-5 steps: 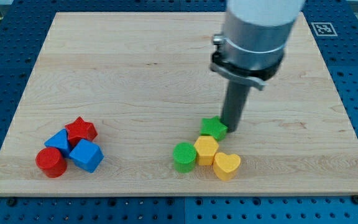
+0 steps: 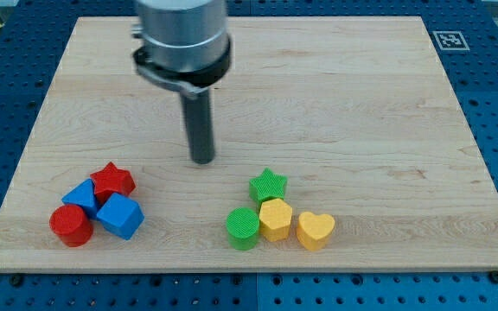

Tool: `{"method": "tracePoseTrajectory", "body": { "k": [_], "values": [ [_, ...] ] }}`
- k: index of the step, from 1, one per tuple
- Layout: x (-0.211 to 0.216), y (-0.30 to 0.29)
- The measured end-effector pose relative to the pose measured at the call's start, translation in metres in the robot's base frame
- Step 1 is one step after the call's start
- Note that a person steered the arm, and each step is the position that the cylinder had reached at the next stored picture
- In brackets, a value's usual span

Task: Move the group of green blocks and yellow blocks on right side

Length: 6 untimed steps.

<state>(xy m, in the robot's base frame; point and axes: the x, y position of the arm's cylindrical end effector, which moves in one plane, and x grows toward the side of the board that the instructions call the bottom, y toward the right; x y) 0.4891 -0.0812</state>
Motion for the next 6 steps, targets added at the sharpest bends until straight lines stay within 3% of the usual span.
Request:
{"method": "tracePoseTrajectory", "body": {
  "k": [2,6],
  "values": [
    [0.054,-0.02],
    [0.109,-0.016]
  ]
}}
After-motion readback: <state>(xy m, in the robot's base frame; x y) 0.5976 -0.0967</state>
